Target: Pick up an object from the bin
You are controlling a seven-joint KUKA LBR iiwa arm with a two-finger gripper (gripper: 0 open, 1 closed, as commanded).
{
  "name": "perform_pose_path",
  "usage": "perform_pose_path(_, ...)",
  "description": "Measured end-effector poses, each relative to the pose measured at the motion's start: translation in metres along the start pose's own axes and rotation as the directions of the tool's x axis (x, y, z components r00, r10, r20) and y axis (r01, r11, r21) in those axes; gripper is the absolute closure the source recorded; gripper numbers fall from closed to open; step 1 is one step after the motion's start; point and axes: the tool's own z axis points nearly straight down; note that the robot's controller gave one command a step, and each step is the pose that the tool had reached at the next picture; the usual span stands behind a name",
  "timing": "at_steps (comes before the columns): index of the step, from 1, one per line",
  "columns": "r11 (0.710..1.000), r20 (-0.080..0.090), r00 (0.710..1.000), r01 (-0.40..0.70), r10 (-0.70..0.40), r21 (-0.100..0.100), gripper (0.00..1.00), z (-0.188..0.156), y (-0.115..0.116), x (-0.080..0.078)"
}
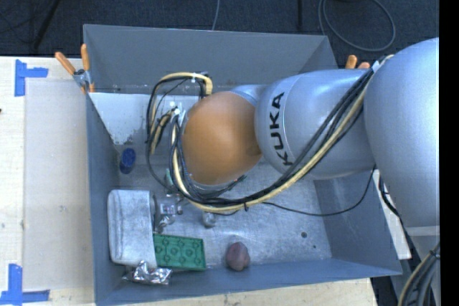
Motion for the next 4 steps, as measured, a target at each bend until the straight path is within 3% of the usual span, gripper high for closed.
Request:
perform_pose_path(1,0.912,-0.001,0.912,0.411,-0.411,0.004,0.00,-0.064,0.058,0.009)
perform_pose_path(2,0.771,-0.015,0.771,0.637,-0.636,0.029,0.00,-0.020,0.050,-0.004)
perform_pose_path(3,0.771,-0.006,0.771,0.637,-0.637,0.015,1.00,-0.016,0.056,-0.005)
perform_pose_path(4,0.738,-0.002,0.738,0.675,-0.675,0.010,1.00,-0.190,0.067,-0.011)
